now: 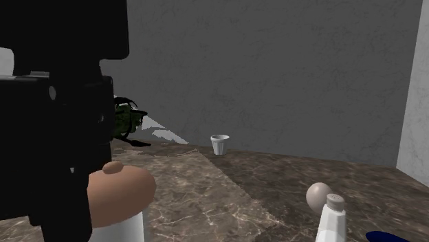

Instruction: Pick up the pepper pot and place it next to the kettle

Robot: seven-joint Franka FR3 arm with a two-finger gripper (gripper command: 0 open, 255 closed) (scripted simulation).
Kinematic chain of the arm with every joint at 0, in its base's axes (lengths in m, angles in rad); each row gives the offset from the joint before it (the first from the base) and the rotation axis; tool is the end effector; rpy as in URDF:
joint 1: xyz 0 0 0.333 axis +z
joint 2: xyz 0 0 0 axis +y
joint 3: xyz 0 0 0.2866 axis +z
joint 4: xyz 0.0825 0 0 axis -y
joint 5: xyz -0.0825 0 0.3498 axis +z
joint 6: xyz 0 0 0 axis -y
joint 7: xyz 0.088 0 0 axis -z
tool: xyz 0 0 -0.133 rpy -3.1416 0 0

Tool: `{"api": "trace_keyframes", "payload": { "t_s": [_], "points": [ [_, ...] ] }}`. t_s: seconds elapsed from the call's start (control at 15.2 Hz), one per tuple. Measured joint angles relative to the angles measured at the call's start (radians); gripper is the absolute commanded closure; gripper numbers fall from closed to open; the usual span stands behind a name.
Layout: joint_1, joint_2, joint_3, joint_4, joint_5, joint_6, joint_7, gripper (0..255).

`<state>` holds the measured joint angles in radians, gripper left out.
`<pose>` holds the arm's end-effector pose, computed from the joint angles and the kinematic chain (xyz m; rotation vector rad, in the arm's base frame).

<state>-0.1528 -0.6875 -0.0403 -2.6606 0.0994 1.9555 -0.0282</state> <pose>0.3177 -0.0521 0.4118 -3.0088 0.2923 0.0090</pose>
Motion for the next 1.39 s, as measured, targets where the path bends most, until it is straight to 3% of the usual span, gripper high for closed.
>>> {"api": "trace_keyframes", "payload": {
  "t_s": [0.46,0.86,0.92,1.39],
  "points": [
    [0.002,0.036,-0.002,-0.075,0.005,0.110,-0.014,255],
    [0.002,0.039,-0.002,-0.083,0.006,0.122,-0.015,255],
    [0.002,0.039,-0.002,-0.083,0.006,0.122,-0.015,0],
    [0.001,0.031,-0.003,-0.071,0.004,0.103,-0.013,0]
  ]
}}
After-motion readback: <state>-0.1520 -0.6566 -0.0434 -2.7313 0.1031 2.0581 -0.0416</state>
